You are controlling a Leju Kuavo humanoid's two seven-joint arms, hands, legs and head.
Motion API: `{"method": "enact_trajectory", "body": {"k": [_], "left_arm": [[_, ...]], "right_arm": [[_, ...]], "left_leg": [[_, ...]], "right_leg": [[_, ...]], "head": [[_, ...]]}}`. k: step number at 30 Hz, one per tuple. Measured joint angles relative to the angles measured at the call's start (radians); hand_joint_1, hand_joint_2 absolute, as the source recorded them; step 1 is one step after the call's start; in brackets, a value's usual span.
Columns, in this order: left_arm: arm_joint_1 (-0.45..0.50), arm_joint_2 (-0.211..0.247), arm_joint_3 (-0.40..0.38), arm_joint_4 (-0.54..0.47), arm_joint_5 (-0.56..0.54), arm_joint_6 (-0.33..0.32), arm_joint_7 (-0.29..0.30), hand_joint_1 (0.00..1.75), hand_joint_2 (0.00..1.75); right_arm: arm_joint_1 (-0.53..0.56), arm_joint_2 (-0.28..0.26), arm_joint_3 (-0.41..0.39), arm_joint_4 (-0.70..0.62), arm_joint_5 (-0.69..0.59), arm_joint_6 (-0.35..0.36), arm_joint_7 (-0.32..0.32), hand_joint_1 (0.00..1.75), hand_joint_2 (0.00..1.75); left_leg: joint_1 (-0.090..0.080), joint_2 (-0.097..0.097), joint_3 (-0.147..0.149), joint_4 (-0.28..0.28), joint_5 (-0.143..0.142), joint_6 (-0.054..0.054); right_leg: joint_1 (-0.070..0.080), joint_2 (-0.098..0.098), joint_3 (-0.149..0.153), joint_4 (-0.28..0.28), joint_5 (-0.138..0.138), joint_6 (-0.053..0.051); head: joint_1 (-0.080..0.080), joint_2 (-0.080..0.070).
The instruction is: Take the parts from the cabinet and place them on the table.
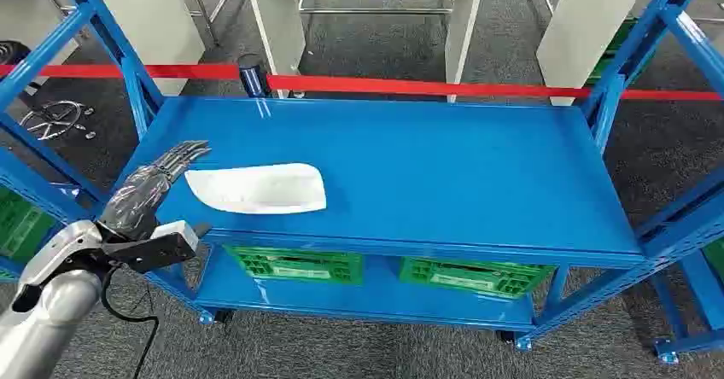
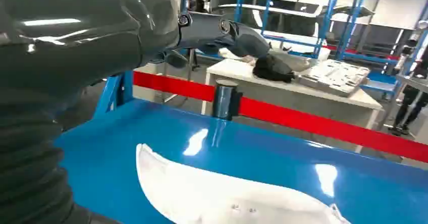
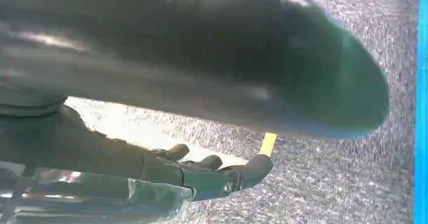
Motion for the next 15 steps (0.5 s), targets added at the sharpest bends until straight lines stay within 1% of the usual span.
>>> {"method": "enact_trajectory", "body": {"k": [1, 2, 3, 4, 5, 6, 7, 8, 10, 11, 12, 13, 14, 15], "left_arm": [[0.0, 0.0, -0.003, 0.001, 0.0, -0.001, 0.0, 0.0, 1.75], [-0.001, 0.0, -0.006, 0.003, 0.0, -0.001, 0.0, 0.0, 1.75], [-0.003, 0.0, -0.009, 0.005, -0.002, -0.002, 0.0, 0.0, 1.75], [-0.006, 0.0, -0.01, 0.006, -0.002, -0.002, 0.0, 0.0, 1.75], [-0.008, 0.001, -0.01, 0.006, -0.002, -0.002, 0.0, 0.0, 1.75], [-0.011, 0.003, -0.01, 0.006, -0.002, -0.002, 0.0, 0.0, 1.75], [-0.012, 0.003, -0.011, 0.006, -0.002, -0.003, 0.0, 0.0, 1.75], [-0.016, 0.003, -0.01, 0.006, -0.002, -0.003, 0.0, 0.0, 1.75], [-0.018, 0.003, -0.013, 0.006, -0.003, -0.004, 0.0, 0.0, 1.75], [-0.02, 0.004, -0.015, 0.006, -0.002, -0.004, -0.001, 0.0, 1.75], [-0.02, 0.002, -0.02, 0.006, -0.001, -0.006, -0.001, 0.0, 1.75], [-0.024, 0.002, -0.023, 0.006, 0.0, -0.006, -0.002, 0.0, 1.75], [-0.029, 0.002, -0.026, 0.006, 0.002, -0.008, -0.003, 0.0, 1.75], [-0.028, 0.0, -0.028, 0.007, 0.003, -0.01, -0.003, 0.0, 1.75]], "right_arm": [[0.0, 0.0, 0.0, 0.0, 0.0, -0.001, 0.0, 0.0, 0.0], [0.0, 0.0, 0.0, 0.0, 0.001, -0.001, 0.001, 0.0, 0.0], [0.0, 0.0, 0.0, 0.0, 0.002, -0.001, 0.001, 0.0, 0.0], [-0.001, 0.0, 0.0, 0.0, 0.003, -0.001, 0.002, 0.0, 0.0], [-0.001, 0.0, 0.0, 0.0, 0.003, -0.001, 0.002, 0.0, 0.0], [0.0, 0.0, 0.0, 0.0, 0.003, -0.001, 0.002, 0.0, 0.0], [-0.001, 0.003, 0.0, 0.0, 0.003, -0.001, 0.002, 0.0, 0.0], [-0.001, 0.003, 0.0, 0.0, 0.003, -0.002, 0.002, 0.0, 0.0], [0.0, 0.004, 0.0, 0.0, 0.005, -0.002, 0.003, 0.0, 0.0], [-0.001, 0.005, 0.0, 0.0, 0.005, -0.001, 0.004, 0.0, 0.0], [-0.001, 0.005, 0.0, 0.0, 0.006, -0.002, 0.005, 0.0, 0.0], [-0.001, 0.003, 0.0, 0.0, 0.006, -0.002, 0.005, 0.0, 0.0], [-0.001, 0.003, 0.0, 0.0, 0.007, -0.003, 0.006, 0.0, 0.0], [-0.001, 0.003, 0.0, 0.0, 0.008, -0.004, 0.006, 0.0, 0.0]], "left_leg": [[0.004, 0.0, -0.018, 0.033, -0.006, -0.004], [0.008, 0.0, -0.023, 0.036, 0.005, -0.005], [0.01, 0.001, -0.014, 0.013, 0.028, -0.005], [0.01, 0.003, 0.011, -0.043, 0.066, -0.004], [0.01, 0.003, 0.047, -0.119, 0.106, -0.001], [0.007, 0.002, 0.075, -0.173, 0.109, 0.004], [0.001, 0.003, 0.079, -0.183, 0.107, 0.009], [-0.002, 0.003, 0.091, -0.205, 0.11, 0.017], [-0.007, 0.003, 0.093, -0.221, 0.121, 0.031], [-0.007, 0.003, 0.103, -0.247, 0.133, 0.038], [0.005, 0.005, 0.121, -0.274, 0.148, 0.043], [0.002, 0.005, 0.132, -0.292, 0.155, 0.053], [0.002, 0.005, 0.135, -0.301, 0.161, 0.057], [0.001, 0.005, 0.135, -0.303, 0.162, 0.058]], "right_leg": [[-0.001, 0.0, 0.002, -0.002, 0.0, 0.0], [-0.001, 0.0, 0.004, -0.004, 0.0, 0.0], [-0.002, 0.0, 0.006, -0.004, 0.0, 0.001], [-0.002, 0.001, 0.006, -0.004, 0.0, 0.001], [-0.002, 0.001, 0.009, -0.006, 0.0, 0.001], [-0.003, 0.001, 0.011, -0.012, 0.001, 0.003], [0.001, 0.002, 0.011, -0.019, 0.008, 0.014], [0.001, 0.003, 0.011, -0.028, 0.012, 0.021], [-0.001, 0.002, 0.019, -0.052, 0.025, 0.039], [0.002, 0.001, 0.029, -0.069, 0.032, 0.046], [-0.002, -0.001, 0.026, -0.061, 0.03, 0.045], [0.004, -0.001, 0.018, -0.041, 0.014, 0.042], [0.004, -0.001, -0.006, 0.012, -0.012, 0.037], [0.004, -0.001, -0.042, 0.086, -0.043, 0.034]], "head": [[0.0, 0.0], [0.0, 0.0], [0.0, 0.0], [0.0, 0.0], [0.0, 0.0], [0.0, 0.0], [0.0, 0.0], [0.0, 0.0], [0.0, 0.0], [0.0, 0.0], [0.002, 0.0], [0.002, 0.0], [0.003, 0.0], [0.003, 0.0]]}}
